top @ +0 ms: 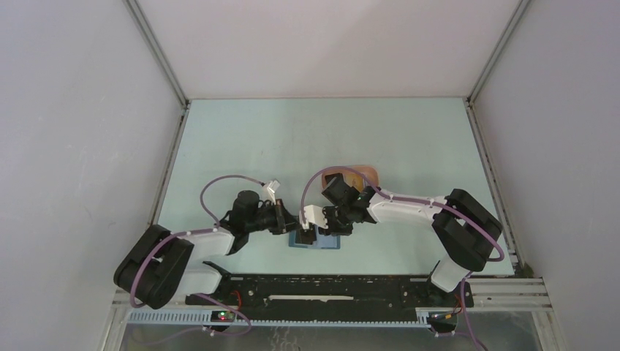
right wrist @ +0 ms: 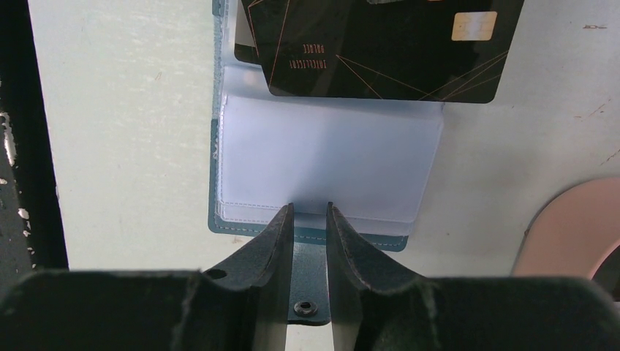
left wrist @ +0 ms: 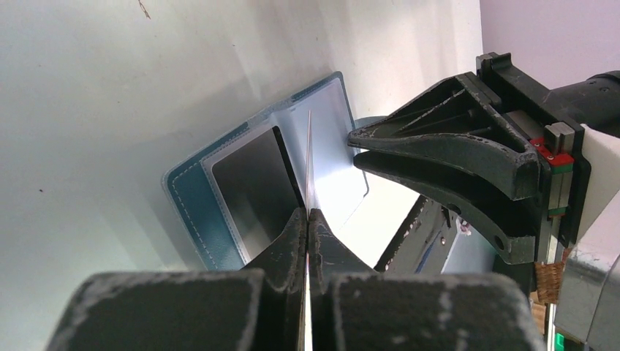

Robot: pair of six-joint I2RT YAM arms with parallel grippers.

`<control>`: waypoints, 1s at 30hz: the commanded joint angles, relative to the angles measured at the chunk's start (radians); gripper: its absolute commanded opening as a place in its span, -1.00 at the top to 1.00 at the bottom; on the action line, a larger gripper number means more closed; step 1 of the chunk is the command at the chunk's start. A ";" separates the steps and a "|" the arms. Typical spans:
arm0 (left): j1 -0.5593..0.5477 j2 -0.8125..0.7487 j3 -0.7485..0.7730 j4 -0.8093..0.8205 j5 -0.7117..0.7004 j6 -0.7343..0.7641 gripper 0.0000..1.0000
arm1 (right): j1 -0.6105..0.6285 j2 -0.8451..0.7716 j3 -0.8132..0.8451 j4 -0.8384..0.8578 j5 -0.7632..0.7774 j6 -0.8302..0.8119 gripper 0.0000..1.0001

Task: Put the credit cards into the card holder
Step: Insert the credit card into the card holder.

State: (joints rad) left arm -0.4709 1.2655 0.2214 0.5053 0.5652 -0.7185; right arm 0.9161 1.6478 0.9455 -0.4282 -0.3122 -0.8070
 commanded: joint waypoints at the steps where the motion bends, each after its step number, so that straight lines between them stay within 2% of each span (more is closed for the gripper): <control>1: 0.005 0.027 0.024 0.072 0.031 -0.014 1.00 | 0.007 0.012 0.022 -0.019 0.041 -0.020 0.39; 9: 0.005 0.079 -0.009 0.156 0.055 -0.070 1.00 | 0.010 0.014 0.022 -0.023 0.044 -0.018 0.40; 30: 0.011 0.222 -0.167 0.575 -0.022 -0.268 1.00 | 0.016 0.018 0.028 -0.025 0.048 -0.007 0.39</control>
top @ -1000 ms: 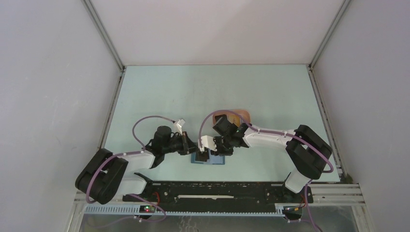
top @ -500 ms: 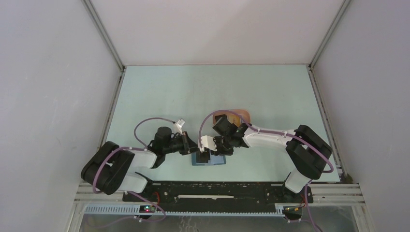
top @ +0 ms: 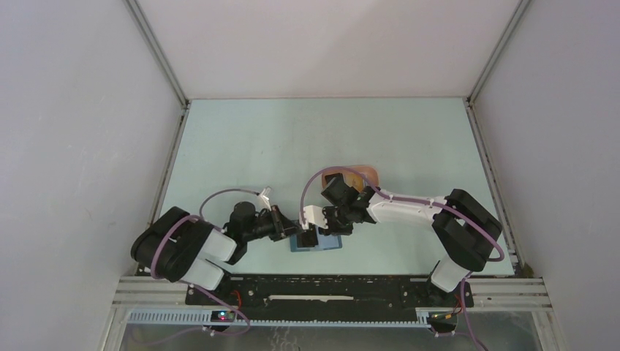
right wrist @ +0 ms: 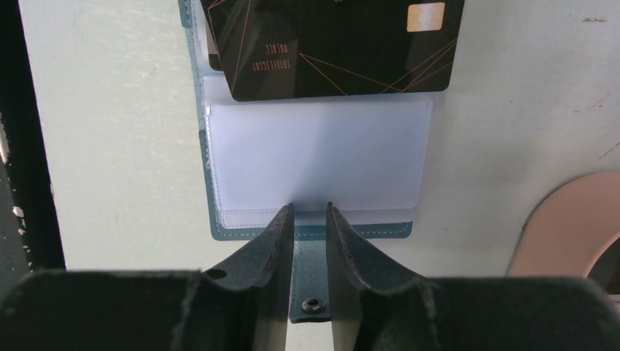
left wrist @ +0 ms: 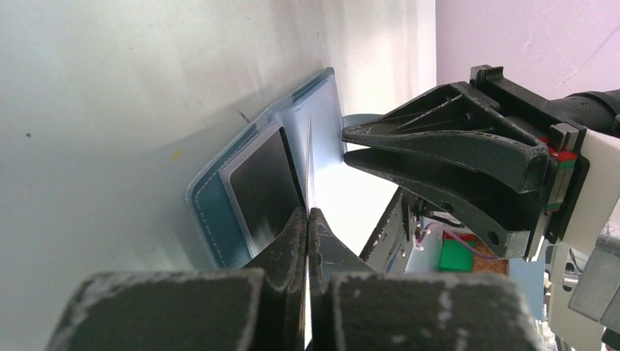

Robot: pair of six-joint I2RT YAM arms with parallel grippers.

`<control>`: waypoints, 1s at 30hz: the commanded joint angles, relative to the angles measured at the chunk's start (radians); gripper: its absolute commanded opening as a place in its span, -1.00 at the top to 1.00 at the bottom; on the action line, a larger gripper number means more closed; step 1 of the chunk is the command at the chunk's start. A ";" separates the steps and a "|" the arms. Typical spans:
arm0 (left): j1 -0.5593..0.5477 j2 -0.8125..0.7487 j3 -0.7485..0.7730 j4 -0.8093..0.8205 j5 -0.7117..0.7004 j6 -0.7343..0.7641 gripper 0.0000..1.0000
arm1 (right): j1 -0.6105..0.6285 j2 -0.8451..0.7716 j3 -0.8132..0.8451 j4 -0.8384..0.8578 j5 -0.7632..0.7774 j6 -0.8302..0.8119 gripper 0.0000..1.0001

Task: Put the credit cards into the card holder
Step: Insert the credit card into the card holder.

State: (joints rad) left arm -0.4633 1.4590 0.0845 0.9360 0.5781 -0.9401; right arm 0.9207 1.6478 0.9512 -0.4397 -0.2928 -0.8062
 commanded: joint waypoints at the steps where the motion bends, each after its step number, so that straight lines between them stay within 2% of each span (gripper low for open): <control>1: 0.002 0.036 -0.037 0.168 -0.039 -0.056 1.00 | 0.010 0.018 0.023 -0.012 0.029 -0.008 0.39; 12: -0.067 0.192 -0.078 0.467 -0.143 -0.176 1.00 | 0.013 0.024 0.029 -0.021 0.031 0.003 0.38; 19: -0.098 0.189 -0.119 0.480 -0.211 -0.172 1.00 | 0.014 0.020 0.030 -0.022 0.030 0.006 0.37; 30: -0.115 0.225 -0.131 0.454 -0.164 -0.226 1.00 | 0.018 0.018 0.035 -0.024 0.030 0.019 0.28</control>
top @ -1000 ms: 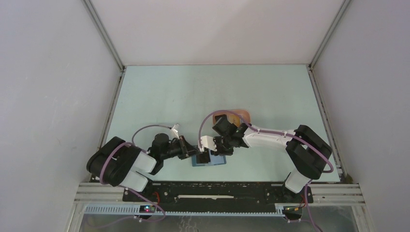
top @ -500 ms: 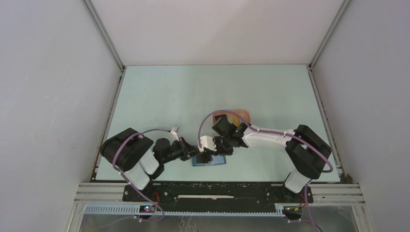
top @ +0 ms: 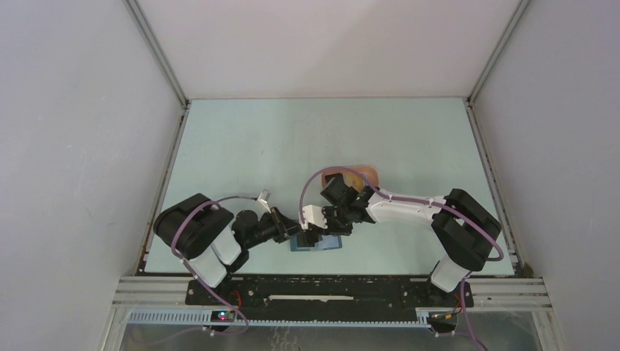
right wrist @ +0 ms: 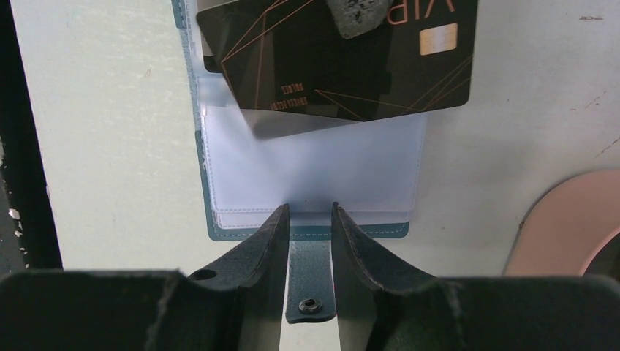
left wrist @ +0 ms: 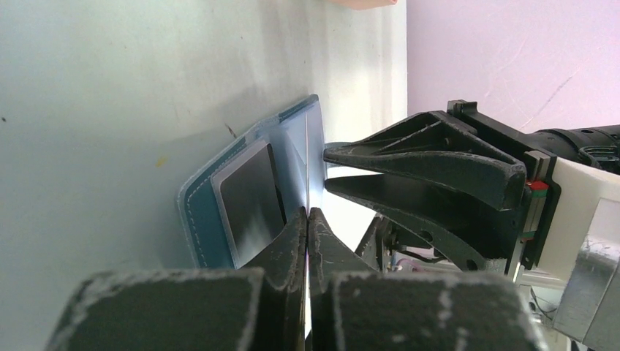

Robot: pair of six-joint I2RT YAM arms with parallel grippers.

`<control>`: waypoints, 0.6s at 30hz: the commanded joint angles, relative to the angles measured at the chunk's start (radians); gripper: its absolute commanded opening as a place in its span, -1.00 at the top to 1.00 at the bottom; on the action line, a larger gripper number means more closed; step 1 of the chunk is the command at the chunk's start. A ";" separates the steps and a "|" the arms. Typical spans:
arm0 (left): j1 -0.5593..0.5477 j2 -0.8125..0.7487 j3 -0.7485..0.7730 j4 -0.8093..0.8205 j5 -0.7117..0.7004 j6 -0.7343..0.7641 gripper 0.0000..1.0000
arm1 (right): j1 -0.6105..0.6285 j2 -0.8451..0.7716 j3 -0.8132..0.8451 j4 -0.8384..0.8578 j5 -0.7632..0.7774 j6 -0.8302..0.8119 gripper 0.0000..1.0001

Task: Put the credit cards into the card holder
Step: Insert the credit card into the card holder.

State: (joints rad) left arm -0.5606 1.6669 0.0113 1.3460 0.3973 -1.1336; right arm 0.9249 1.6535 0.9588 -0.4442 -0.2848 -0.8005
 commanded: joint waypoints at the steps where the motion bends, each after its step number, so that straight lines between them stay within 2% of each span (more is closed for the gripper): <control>1: -0.023 0.019 -0.061 0.045 0.018 -0.036 1.00 | 0.015 0.012 0.027 -0.019 0.023 0.014 0.27; 6: -0.036 0.011 -0.064 0.012 0.024 -0.053 1.00 | 0.021 0.012 0.027 -0.018 0.027 0.014 0.25; 11: -0.041 -0.042 -0.050 -0.115 0.019 -0.053 1.00 | 0.023 0.011 0.027 -0.016 0.033 0.016 0.23; 14: -0.042 -0.135 -0.041 -0.251 0.002 -0.030 1.00 | 0.024 0.011 0.028 -0.016 0.035 0.017 0.22; 18: -0.052 -0.276 0.033 -0.533 -0.019 0.047 1.00 | 0.028 0.013 0.027 -0.015 0.036 0.016 0.20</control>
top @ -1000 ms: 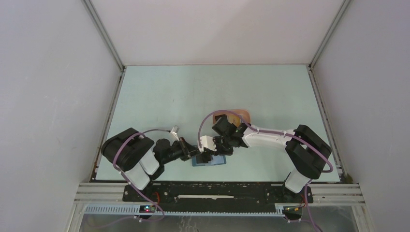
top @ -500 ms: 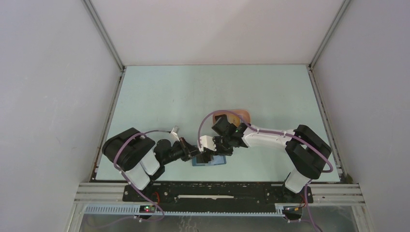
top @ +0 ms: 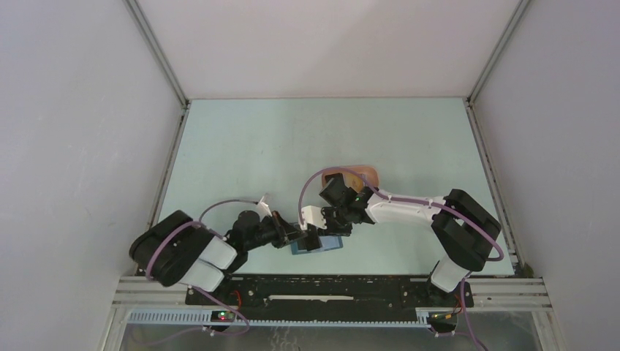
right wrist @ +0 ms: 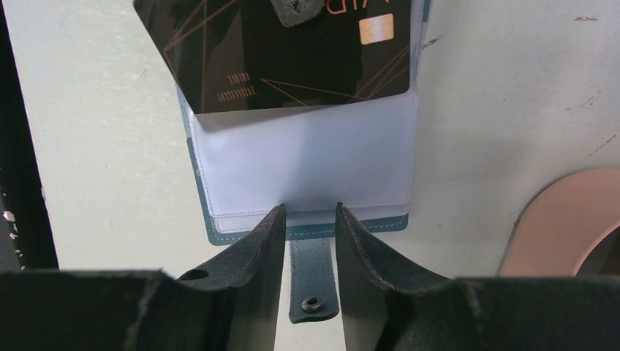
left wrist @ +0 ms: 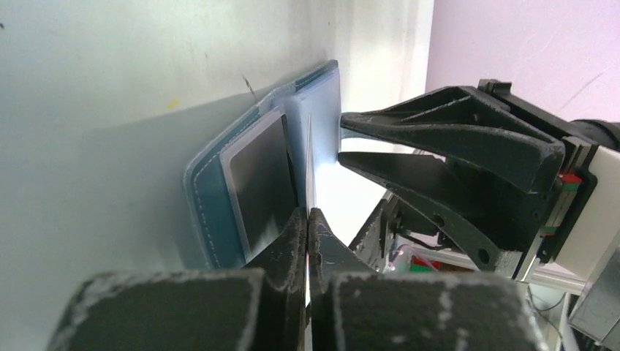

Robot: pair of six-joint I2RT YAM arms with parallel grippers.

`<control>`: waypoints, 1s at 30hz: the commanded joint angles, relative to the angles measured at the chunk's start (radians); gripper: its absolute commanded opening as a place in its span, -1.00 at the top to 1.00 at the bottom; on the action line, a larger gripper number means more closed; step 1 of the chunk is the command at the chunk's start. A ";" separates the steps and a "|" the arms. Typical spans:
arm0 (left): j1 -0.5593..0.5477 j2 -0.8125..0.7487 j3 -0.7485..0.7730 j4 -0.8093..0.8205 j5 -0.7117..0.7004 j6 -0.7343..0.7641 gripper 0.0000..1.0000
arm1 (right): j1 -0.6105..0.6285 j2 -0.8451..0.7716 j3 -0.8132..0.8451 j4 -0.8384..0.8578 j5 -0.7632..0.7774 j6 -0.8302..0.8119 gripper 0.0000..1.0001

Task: Put the credit cards into the card holder
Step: Insert the credit card into the card holder.

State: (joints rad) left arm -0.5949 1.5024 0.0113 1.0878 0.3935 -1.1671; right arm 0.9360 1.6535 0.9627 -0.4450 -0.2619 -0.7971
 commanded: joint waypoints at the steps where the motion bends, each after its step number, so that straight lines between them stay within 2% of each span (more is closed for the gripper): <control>1: -0.021 -0.138 0.048 -0.345 -0.017 0.094 1.00 | 0.018 0.012 0.024 -0.014 0.013 0.013 0.19; 4: -0.023 -0.187 0.088 -0.453 -0.018 0.125 1.00 | 0.022 0.013 0.024 -0.014 0.013 0.013 0.19; 8: -0.024 -0.180 0.109 -0.478 -0.012 0.133 1.00 | 0.026 0.011 0.024 -0.014 0.015 0.013 0.19; 21: -0.031 -0.096 0.087 -0.320 -0.040 0.044 1.00 | 0.033 0.008 0.023 -0.013 0.016 0.015 0.18; 30: -0.032 -0.029 0.090 -0.245 -0.038 0.023 1.00 | 0.037 -0.005 0.024 -0.009 0.018 0.029 0.09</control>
State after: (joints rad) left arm -0.6189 1.4242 0.1020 0.8043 0.3775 -1.1370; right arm 0.9512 1.6535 0.9661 -0.4503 -0.2329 -0.7948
